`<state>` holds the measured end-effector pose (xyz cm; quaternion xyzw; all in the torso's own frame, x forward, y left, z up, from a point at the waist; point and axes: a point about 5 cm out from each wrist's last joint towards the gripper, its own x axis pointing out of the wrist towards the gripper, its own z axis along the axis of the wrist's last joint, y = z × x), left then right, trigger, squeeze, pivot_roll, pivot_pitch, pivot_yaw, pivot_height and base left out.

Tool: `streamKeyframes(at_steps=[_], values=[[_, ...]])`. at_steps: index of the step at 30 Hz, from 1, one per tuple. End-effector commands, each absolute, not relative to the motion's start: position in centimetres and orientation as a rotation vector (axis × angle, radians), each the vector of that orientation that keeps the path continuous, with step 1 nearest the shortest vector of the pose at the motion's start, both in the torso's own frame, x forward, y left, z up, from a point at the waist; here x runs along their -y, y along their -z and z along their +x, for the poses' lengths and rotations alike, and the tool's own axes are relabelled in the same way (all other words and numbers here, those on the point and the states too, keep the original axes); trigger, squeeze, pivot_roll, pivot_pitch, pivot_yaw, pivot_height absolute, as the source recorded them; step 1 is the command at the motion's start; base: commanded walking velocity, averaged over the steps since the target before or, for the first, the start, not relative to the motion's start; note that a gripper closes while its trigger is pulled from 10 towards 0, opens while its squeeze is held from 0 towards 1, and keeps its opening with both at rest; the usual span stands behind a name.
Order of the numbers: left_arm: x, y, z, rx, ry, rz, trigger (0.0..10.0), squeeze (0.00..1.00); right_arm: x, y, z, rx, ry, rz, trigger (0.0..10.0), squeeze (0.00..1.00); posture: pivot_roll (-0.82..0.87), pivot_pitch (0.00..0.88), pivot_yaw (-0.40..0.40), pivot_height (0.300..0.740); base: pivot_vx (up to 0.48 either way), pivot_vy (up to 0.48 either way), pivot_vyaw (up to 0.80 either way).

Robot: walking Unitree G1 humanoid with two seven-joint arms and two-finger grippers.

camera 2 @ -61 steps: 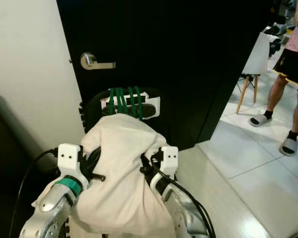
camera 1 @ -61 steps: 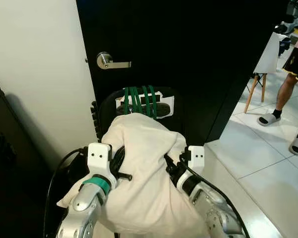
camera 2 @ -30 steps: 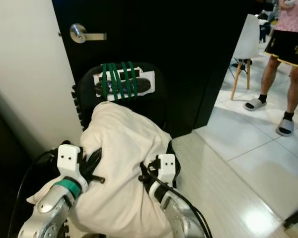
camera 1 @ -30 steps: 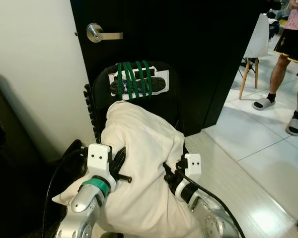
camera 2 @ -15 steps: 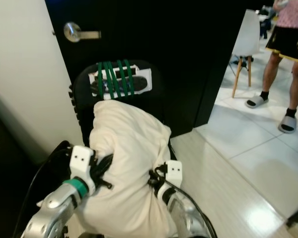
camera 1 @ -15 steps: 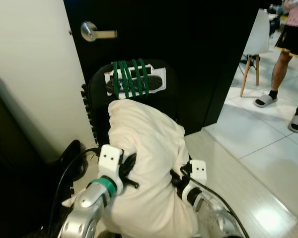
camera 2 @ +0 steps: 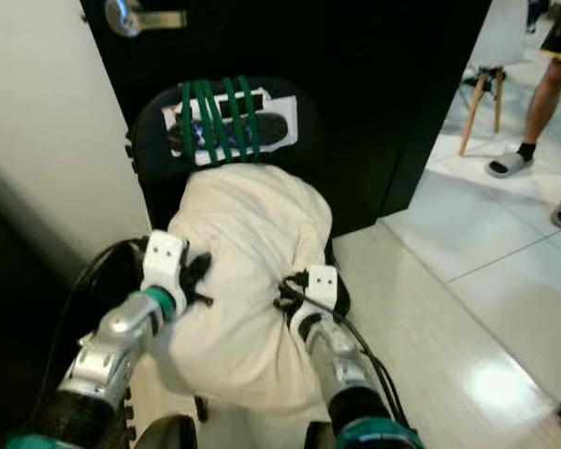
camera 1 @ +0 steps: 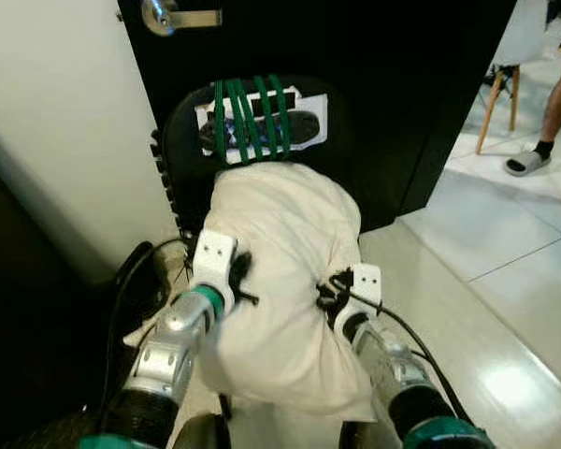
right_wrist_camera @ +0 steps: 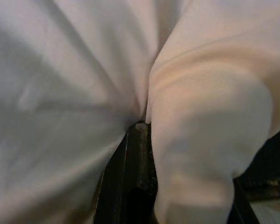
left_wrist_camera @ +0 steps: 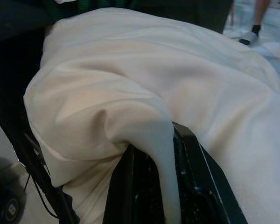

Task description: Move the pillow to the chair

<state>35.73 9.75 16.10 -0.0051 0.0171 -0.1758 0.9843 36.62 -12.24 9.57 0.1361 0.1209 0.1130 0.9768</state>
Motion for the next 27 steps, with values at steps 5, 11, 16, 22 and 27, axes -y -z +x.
streamKeyframes(at_steps=[5, 11, 16, 22, 27], values=[[-8.6, -18.9, 36.7, 0.038, 0.382, -0.116, 10.0, 0.0, 13.4, -11.1, 37.6, -0.181, -0.138, 0.354, 10.0, 0.0, 0.08, 0.217, 0.138, 0.61, 0.0, 0.0, 0.0], [-7.0, -20.4, 36.6, 0.061, 0.445, -0.218, 10.0, 0.0, 12.8, -11.6, 38.0, -0.173, -0.19, 0.381, 10.0, 0.0, 0.08, 0.206, 0.139, 0.61, 0.0, 0.0, 0.0], [-6.4, -19.8, 36.0, 0.054, 0.487, -0.225, 10.0, 1.0, 12.2, -11.1, 37.7, -0.175, -0.226, 0.378, 10.0, 1.0, 0.09, 0.195, 0.129, 0.61, 0.0, 0.0, 0.0], [-6.6, -19.5, 36.0, 0.051, 0.471, -0.226, 10.0, 1.0, 12.0, -10.8, 37.5, -0.18, -0.228, 0.38, 10.0, 1.0, 0.09, 0.176, 0.12, 0.61, 0.0, 0.0, 0.0], [-7.6, -19.4, 35.2, 0.054, 0.475, -0.233, 10.0, 1.0, 12.5, -10.0, 37.1, -0.183, -0.237, 0.321, 10.0, 1.0, 0.08, 0.134, 0.11, 0.61, 0.0, 0.0, 0.0]])
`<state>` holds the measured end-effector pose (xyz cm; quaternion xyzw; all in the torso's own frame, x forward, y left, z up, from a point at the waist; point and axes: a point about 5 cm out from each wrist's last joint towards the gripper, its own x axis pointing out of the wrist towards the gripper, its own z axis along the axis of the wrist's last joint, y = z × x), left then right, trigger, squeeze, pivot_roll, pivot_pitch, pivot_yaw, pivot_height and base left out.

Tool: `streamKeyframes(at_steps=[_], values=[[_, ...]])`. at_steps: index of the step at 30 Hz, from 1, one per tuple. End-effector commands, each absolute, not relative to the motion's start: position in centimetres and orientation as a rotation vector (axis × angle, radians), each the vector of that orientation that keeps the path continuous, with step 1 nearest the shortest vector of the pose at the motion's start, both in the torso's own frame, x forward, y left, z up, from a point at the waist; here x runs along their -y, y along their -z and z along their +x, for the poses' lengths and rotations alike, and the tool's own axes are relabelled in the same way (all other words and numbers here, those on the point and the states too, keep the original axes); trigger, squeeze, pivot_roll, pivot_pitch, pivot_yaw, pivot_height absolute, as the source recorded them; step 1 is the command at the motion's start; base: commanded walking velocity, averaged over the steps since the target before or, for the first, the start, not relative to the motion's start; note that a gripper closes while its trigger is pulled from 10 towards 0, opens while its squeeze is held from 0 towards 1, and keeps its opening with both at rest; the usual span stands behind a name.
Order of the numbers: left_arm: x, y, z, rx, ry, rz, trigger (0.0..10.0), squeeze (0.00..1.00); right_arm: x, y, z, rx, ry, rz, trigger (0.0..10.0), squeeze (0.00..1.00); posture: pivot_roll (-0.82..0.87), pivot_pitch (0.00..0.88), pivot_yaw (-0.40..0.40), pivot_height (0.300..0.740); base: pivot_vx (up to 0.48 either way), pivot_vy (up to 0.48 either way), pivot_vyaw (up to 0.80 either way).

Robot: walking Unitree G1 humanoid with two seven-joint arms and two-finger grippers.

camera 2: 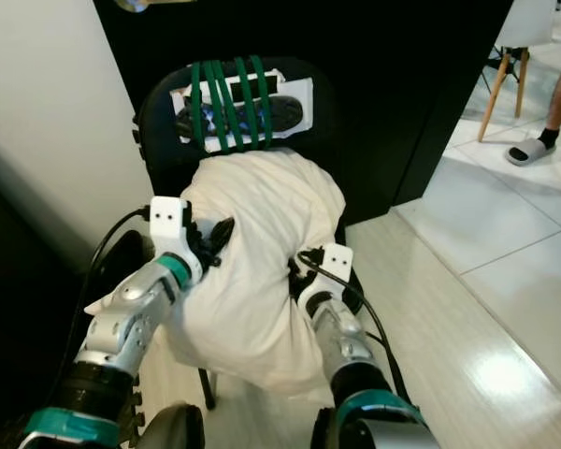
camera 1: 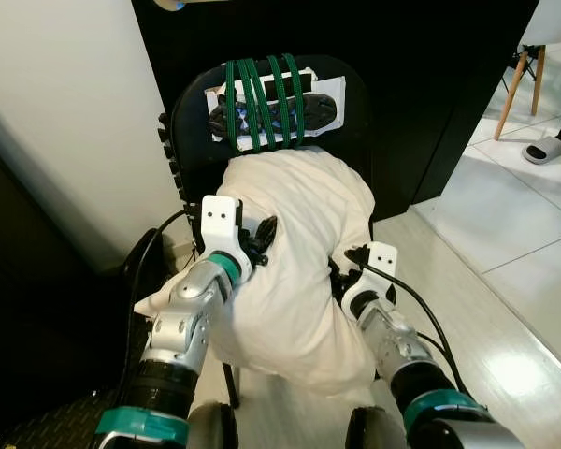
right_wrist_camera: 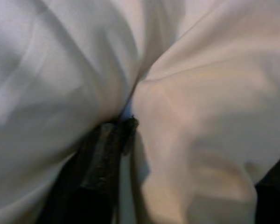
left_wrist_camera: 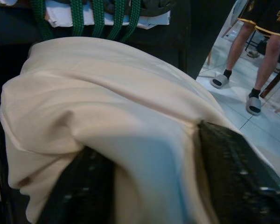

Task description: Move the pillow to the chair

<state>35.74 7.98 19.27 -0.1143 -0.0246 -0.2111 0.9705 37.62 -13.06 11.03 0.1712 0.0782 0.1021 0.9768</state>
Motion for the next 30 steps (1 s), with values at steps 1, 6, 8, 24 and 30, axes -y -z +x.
streamKeyframes(at_steps=[1, 6, 8, 24, 30], values=[[-7.6, -19.4, 35.2, 0.054, 0.475, -0.233, 10.0, 1.0, 12.5, -10.0, 37.1, -0.183, -0.237, 0.321, 10.0, 1.0, 0.08, 0.134, 0.11, 0.61, 0.0, 0.0, 0.0], [-9.9, -19.2, 33.5, 0.075, 0.488, -0.209, 10.0, 1.0, 15.9, -10.1, 36.9, -0.131, -0.138, 0.277, 10.0, 0.16, 0.07, 0.07, 0.094, 0.61, 0.0, 0.0, 0.0], [-10.7, -19.0, 32.8, 0.08, 0.478, -0.204, 10.0, 1.0, 17.1, -10.3, 36.8, -0.111, -0.11, 0.278, 10.0, 0.0, 0.06, 0.056, 0.088, 0.61, 0.0, 0.0, 0.0], [-14.2, -18.7, 29.6, 0.124, 0.384, -0.215, 10.0, 0.59, 22.7, -10.3, 35.8, -0.118, -0.018, 0.07, 10.0, 0.0, 0.05, 0.002, 0.055, 0.61, 0.0, 0.0, 0.0], [-13.8, -18.4, 29.5, 0.11, 0.38, -0.197, 10.0, 0.53, 22.0, -9.3, 35.4, -0.165, -0.05, -0.121, 10.0, 0.0, 0.05, 0.0, 0.063, 0.61, 0.0, 0.0, 0.0]])
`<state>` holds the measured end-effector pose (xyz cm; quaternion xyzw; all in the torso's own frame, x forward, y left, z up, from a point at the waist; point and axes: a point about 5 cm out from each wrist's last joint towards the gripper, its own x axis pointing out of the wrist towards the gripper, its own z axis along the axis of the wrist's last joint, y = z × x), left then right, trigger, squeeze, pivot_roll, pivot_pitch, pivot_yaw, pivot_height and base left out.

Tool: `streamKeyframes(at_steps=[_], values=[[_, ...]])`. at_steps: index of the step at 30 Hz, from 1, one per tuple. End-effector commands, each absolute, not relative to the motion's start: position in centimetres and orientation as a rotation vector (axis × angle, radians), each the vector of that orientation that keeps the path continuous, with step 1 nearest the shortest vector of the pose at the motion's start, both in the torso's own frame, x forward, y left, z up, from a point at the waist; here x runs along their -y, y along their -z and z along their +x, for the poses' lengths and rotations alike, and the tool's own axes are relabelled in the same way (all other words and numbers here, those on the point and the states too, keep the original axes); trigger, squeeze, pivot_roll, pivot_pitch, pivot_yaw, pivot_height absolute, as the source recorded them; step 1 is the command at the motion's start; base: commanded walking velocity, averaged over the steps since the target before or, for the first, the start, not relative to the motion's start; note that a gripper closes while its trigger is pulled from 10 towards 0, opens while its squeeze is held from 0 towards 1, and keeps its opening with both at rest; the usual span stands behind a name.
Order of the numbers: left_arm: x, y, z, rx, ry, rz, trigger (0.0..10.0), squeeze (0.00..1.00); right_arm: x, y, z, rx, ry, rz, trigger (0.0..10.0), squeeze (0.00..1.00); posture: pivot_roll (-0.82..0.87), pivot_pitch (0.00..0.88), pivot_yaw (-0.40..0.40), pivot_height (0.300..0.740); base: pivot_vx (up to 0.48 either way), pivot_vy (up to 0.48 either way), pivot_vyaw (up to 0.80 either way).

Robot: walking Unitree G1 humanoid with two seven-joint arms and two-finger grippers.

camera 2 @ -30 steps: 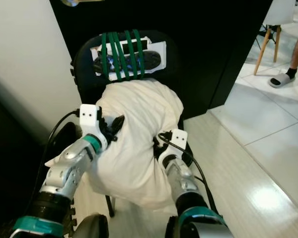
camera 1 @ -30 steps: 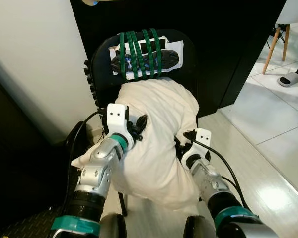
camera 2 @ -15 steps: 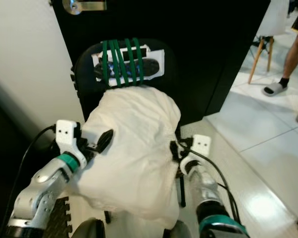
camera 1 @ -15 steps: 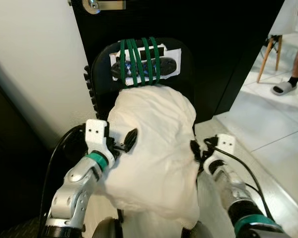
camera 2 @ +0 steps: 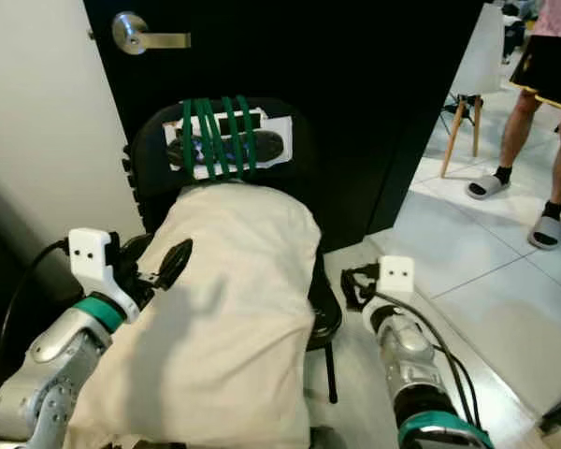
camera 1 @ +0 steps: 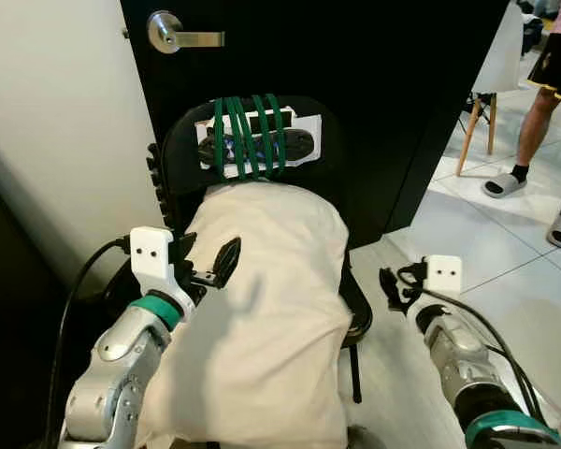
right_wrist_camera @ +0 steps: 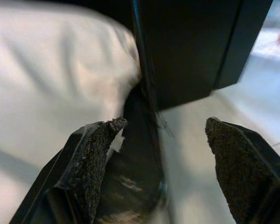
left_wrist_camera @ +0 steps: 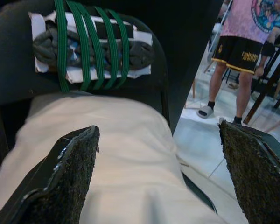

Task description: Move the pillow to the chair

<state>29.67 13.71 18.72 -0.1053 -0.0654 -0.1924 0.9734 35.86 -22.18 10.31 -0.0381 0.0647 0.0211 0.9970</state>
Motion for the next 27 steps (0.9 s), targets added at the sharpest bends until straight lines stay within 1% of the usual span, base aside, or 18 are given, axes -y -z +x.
streamKeyframes(at_steps=[1, 4, 5, 6, 7, 9, 10, 11, 12, 14, 15, 16, 17, 21, 22, 27], values=[[-13.5, -18.2, 29.5, 0.104, 0.379, -0.187, 10.0, 0.52, 21.5, -8.8, 35.1, -0.175, -0.07, -0.23, 10.0, 0.0, 0.05, 0.0, 0.066, 0.61, 0.0, 0.0, 0.0], [-13.4, -18.1, 29.5, 0.1, 0.376, -0.182, 10.0, 0.51, 21.0, -8.5, 35.0, -0.163, -0.082, -0.247, 10.0, 0.0, 0.05, 0.0, 0.068, 0.61, 0.0, 0.0, 0.0], [-13.4, -18.1, 29.6, 0.097, 0.363, -0.181, 10.0, 0.48, 20.3, -8.6, 34.9, -0.134, -0.098, -0.197, 10.0, 0.0, 0.05, 0.0, 0.07, 0.61, 0.0, 0.0, 0.0], [-13.6, -18.0, 29.7, 0.09, 0.34, -0.184, 10.0, 0.36, 19.6, -8.9, 35.0, -0.098, -0.117, -0.12, 10.0, 0.0, 0.05, 0.0, 0.07, 0.61, 0.0, 0.0, 0.0], [-13.7, -17.9, 29.8, 0.084, 0.323, -0.185, 10.0, 0.36, 19.1, -9.2, 35.0, -0.073, -0.128, -0.069, 10.0, 0.0, 0.05, 0.0, 0.07, 0.61, 0.0, 0.0, 0.0], [-13.8, -17.8, 29.8, 0.08, 0.313, -0.186, 10.0, 0.36, 18.9, -9.3, 35.0, -0.06, -0.136, -0.046, 10.0, 0.0, 0.05, 0.0, 0.07, 0.61, 0.0, 0.0, 0.0], [-14.0, -17.6, 30.0, 0.067, 0.274, -0.178, 10.0, 0.0, 18.0, -9.5, 35.0, -0.04, -0.149, 0.011, 10.0, 0.0, 0.05, 0.0, 0.07, 0.61, 0.0, 0.0, 0.0], [-14.0, -17.6, 30.0, 0.067, 0.274, -0.178, 10.0, 0.0, 18.0, -9.5, 35.0, -0.04, -0.149, 0.011, 10.0, 0.0, 0.05, 0.0, 0.07, 0.61, 0.0, 0.0, 0.0], [-14.2, -17.5, 30.2, 0.069, 0.226, -0.165, 10.0, 0.0, 17.0, -9.7, 34.8, -0.015, -0.163, 0.064, 10.0, 0.0, 0.04, 0.0, 0.064, 0.61, 0.0, 0.0, 0.0], [-14.2, -17.5, 30.2, 0.069, 0.226, -0.165, 10.0, 0.0, 17.0, -9.7, 34.8, -0.015, -0.163, 0.064, 10.0, 0.0, 0.04, 0.0, 0.064, 0.61, 0.0, 0.0, 0.0], [-14.4, -17.5, 30.4, 0.076, 0.19, -0.161, 10.0, 0.0, 16.2, -9.8, 34.6, 0.0, -0.172, 0.102, 10.0, 0.0, 0.04, 0.0, 0.063, 0.61, 0.0, 0.0, 0.0], [-14.4, -17.5, 30.4, 0.076, 0.19, -0.161, 10.0, 0.0, 16.2, -9.8, 34.6, 0.0, -0.172, 0.102, 10.0, 0.0, 0.04, 0.0, 0.063, 0.61, 0.0, 0.0, 0.0], [-14.5, -17.6, 30.7, 0.09, 0.167, -0.144, 10.0, 0.0, 15.5, -9.6, 34.4, -0.002, -0.173, 0.129, 10.0, 0.0, 0.05, 0.0, 0.057, 0.61, 0.0, 0.0, 0.0], [-13.7, -17.3, 31.0, 0.104, 0.194, -0.069, 10.0, 0.0, 14.5, -8.8, 33.5, -0.013, -0.163, 0.144, 10.0, 0.0, 0.03, 0.0, 0.069, 0.615, 0.0, 0.0, 0.0], [-13.4, -17.1, 30.8, 0.101, 0.218, -0.062, 10.0, 0.0, 14.3, -8.5, 33.2, -0.016, -0.165, 0.14, 10.0, 0.0, 0.03, 0.0, 0.069, 0.625, 0.0, 0.0, 0.0], [-13.3, -16.7, 30.3, 0.096, 0.222, -0.059, 10.0, 0.0, 13.9, -7.6, 32.1, -0.04, -0.191, 0.124, 10.0, 0.0, 0.04, 0.0, 0.075, 0.645, 0.0, 0.0, 0.0]])
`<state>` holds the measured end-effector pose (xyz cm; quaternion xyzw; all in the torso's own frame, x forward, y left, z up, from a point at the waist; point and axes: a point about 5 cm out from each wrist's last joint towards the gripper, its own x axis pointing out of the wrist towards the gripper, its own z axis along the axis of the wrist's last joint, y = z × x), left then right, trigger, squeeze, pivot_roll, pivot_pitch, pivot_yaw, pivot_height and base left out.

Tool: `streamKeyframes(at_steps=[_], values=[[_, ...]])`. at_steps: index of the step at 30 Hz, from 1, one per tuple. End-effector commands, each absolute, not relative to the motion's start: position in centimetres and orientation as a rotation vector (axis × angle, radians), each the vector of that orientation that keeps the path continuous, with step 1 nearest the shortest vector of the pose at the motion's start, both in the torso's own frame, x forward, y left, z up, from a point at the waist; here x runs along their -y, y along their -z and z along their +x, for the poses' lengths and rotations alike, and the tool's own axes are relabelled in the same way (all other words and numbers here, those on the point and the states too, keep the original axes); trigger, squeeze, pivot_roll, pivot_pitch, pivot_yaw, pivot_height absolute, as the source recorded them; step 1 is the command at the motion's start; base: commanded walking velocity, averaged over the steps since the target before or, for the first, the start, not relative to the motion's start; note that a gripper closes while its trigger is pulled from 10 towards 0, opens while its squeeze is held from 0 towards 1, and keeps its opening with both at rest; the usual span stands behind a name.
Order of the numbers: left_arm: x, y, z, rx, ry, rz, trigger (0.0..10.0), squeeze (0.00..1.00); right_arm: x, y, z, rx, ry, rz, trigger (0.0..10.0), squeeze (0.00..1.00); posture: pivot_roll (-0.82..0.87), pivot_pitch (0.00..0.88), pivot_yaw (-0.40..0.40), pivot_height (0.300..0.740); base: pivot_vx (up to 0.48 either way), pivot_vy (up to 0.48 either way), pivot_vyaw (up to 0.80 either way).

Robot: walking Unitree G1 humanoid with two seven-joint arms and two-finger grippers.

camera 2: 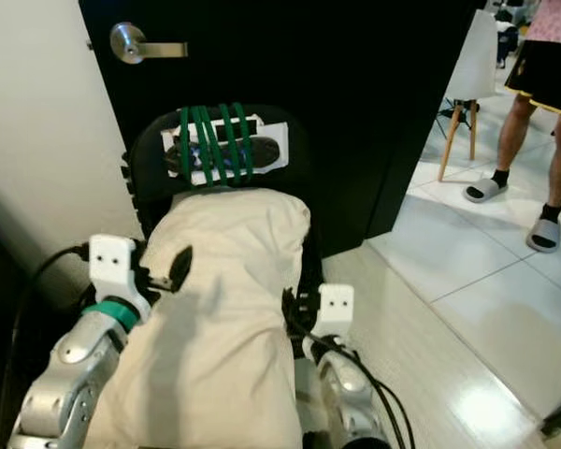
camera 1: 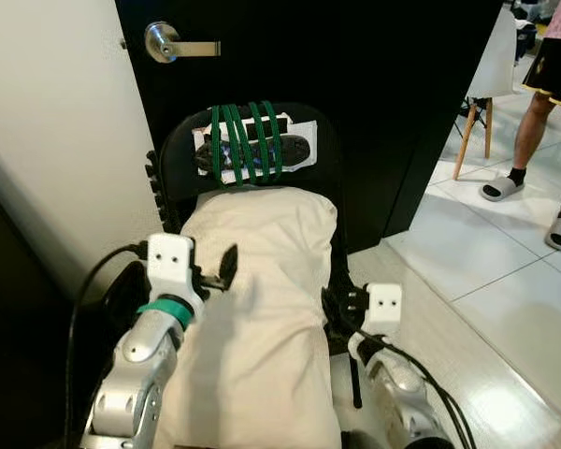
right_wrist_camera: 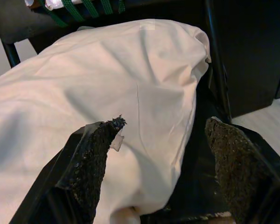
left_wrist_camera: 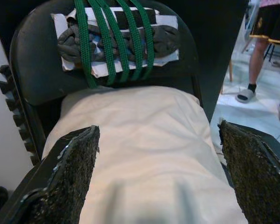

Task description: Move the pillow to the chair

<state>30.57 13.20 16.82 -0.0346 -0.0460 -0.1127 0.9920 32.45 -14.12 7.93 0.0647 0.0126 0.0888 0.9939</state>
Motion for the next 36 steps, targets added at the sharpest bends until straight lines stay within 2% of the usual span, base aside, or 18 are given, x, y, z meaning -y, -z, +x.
streamKeyframes(at_steps=[1, 17, 25, 36], values=[[-13.3, -16.7, 30.2, 0.096, 0.219, -0.058, 10.0, 0.0, 13.8, -7.6, 31.9, -0.043, -0.19, 0.13, 10.0, 0.0, 0.04, 0.0, 0.075, 0.65, 0.0, 0.0, 0.0], [-12.9, -15.9, 29.6, 0.091, 0.24, -0.022, 10.0, 0.0, 13.8, -7.4, 30.9, -0.059, -0.165, 0.124, 10.0, 0.0, 0.05, 0.0, 0.087, 0.7, 0.0, 0.0, 0.0], [-12.9, -15.9, 29.6, 0.087, 0.241, -0.015, 10.0, 0.0, 14.1, -7.5, 30.9, -0.071, -0.141, 0.129, 10.0, 0.0, 0.05, 0.0, 0.092, 0.74, 0.0, 0.0, 0.0], [-12.9, -15.8, 29.8, 0.08, 0.242, -0.018, 10.0, 0.0, 14.5, -7.2, 31.0, -0.116, -0.117, 0.108, 10.0, 0.0, 0.05, 0.0, 0.093, 0.74, 0.0, 0.0, 0.0]])
